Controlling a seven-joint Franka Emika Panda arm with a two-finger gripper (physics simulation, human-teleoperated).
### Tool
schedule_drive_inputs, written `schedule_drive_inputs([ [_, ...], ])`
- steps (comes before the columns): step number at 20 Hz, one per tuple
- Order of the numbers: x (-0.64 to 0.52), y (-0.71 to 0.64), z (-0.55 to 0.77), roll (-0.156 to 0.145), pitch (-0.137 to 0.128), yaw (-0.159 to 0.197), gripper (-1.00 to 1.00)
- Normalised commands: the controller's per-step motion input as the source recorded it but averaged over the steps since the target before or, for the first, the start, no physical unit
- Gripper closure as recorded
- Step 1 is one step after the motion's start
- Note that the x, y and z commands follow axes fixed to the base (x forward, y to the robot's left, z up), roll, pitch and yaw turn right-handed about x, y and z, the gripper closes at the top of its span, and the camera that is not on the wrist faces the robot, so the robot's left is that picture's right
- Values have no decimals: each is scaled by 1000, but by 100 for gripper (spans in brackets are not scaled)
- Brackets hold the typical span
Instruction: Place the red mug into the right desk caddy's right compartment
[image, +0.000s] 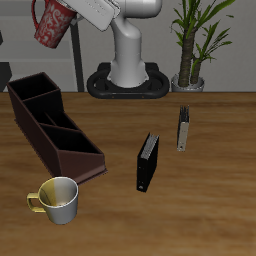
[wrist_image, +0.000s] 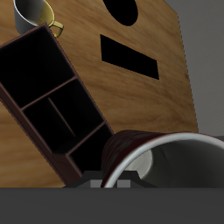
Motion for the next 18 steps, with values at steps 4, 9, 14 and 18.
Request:
schedule_drive_inputs([
  [4, -53, -134, -169, -28, 19, -41, 100],
  [9, -166, 28, -124, 8, -8, -25, 100],
  [14, -122, -131, -177, -13, -19, 28, 100],
  [18, 71, -150, -199, -14, 15, -3, 100],
])
